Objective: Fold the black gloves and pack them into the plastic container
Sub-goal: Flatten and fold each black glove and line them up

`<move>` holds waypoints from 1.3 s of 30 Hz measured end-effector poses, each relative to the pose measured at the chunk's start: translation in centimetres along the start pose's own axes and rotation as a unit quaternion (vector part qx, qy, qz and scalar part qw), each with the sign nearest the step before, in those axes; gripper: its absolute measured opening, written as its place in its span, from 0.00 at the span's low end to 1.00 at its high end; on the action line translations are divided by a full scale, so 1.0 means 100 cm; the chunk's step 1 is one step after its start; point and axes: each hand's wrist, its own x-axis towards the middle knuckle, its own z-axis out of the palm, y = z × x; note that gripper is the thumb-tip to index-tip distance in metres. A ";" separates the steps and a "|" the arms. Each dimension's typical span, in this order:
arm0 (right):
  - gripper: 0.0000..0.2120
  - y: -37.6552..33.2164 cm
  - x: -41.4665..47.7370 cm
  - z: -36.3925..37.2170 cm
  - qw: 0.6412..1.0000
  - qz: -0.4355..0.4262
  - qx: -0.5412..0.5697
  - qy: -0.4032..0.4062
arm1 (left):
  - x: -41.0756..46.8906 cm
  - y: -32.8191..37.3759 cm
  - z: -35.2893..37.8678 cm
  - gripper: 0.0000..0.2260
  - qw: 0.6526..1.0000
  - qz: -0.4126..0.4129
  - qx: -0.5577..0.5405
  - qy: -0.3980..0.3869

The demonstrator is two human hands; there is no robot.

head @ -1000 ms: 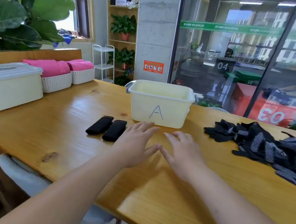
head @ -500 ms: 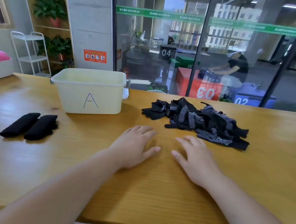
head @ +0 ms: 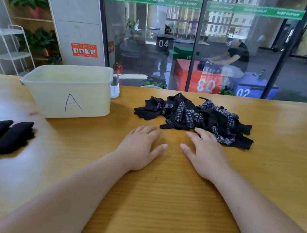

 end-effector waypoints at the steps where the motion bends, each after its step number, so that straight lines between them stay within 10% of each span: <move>1: 0.32 0.000 0.003 0.002 1.000 0.020 -0.015 0.006 | 0.002 -0.001 0.001 0.33 1.000 -0.005 -0.007 0.003; 5: 0.36 -0.004 0.005 0.008 0.993 0.108 -0.033 -0.026 | 0.006 -0.004 0.006 0.32 0.999 -0.009 -0.029 0.014; 13: 0.21 -0.050 -0.024 -0.006 0.992 -0.109 0.022 0.066 | 0.002 -0.006 0.008 0.27 0.996 0.031 -0.062 0.050; 19: 0.19 -0.028 -0.020 -0.007 0.999 -0.035 -0.006 0.026 | -0.003 -0.006 0.007 0.23 0.994 0.045 -0.080 0.063; 26: 0.17 -0.037 -0.018 -0.012 0.971 -0.113 0.206 0.033 | -0.008 -0.015 0.002 0.24 0.995 0.019 -0.078 0.051; 35: 0.30 -0.032 0.050 0.015 0.994 -0.043 -0.022 -0.093 | -0.007 -0.051 -0.015 0.25 0.991 -0.088 -0.050 0.084; 39: 0.24 -0.032 0.044 0.007 0.993 -0.086 -0.085 -0.005 | -0.009 -0.052 -0.018 0.22 0.990 -0.057 -0.089 0.089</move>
